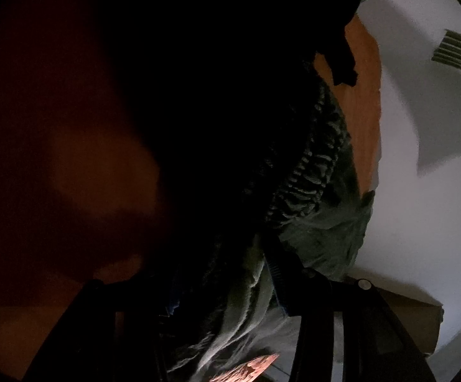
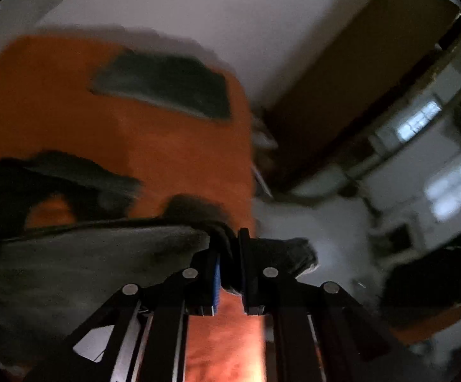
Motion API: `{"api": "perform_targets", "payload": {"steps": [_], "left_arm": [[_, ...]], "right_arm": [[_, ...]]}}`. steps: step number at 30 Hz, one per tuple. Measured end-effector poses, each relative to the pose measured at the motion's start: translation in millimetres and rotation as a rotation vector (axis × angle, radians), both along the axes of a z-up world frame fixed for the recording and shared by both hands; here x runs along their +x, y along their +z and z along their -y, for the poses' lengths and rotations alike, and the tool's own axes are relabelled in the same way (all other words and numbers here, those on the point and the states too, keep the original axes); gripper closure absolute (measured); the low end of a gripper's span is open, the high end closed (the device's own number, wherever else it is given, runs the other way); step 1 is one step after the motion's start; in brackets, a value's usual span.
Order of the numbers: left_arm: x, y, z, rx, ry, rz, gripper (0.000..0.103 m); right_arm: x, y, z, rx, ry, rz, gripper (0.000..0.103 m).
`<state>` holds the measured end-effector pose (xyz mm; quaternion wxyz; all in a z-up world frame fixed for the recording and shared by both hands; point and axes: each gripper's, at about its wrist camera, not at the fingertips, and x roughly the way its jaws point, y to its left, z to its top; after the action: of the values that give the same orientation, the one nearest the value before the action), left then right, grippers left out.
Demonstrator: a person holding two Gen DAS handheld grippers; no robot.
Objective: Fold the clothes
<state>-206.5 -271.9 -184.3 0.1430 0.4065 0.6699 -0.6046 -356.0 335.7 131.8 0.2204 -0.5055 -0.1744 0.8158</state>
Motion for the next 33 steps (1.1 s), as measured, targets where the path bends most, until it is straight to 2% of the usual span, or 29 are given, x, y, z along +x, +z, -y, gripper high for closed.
{"api": "perform_targets", "payload": {"steps": [2,4,6,10,13,15,18,22,26,29,31,33], "left_arm": [[-8,11,23,-0.011,0.002,0.01,0.055],[-15,16,24,-0.017,0.001,0.013,0.055],[-21,20,25,-0.025,0.001,0.016,0.055],[-37,28,23,-0.053,-0.001,0.025,0.055],[-25,30,16,-0.057,-0.001,0.029,0.054],[-13,31,10,-0.059,-0.003,0.032,0.052],[59,32,14,-0.059,-0.005,0.031,0.051],[56,39,16,-0.044,0.005,0.022,0.051],[61,44,18,-0.023,0.063,0.029,0.051],[59,48,19,-0.018,0.065,0.029,0.051],[55,52,18,-0.028,0.059,0.029,0.051],[52,55,18,-0.032,0.057,0.035,0.051]], "right_arm": [[-15,-23,0,0.019,-0.003,0.095,0.086],[-24,-46,2,0.089,0.002,0.151,0.05],[-27,-67,12,0.137,0.046,0.17,0.043],[-28,-97,26,0.116,0.145,0.187,0.039],[-16,-130,21,0.058,0.171,0.212,0.035],[-5,-158,9,0.04,0.144,0.272,0.035],[15,-197,-8,0.015,0.104,0.368,0.035],[46,-226,-9,-0.007,0.127,0.471,0.035],[75,-259,-2,0.021,0.152,0.612,0.034],[91,-287,12,0.165,0.239,0.694,0.034],[96,-307,20,0.314,0.316,0.711,0.034],[102,-321,28,0.411,0.388,0.712,0.034]]}}
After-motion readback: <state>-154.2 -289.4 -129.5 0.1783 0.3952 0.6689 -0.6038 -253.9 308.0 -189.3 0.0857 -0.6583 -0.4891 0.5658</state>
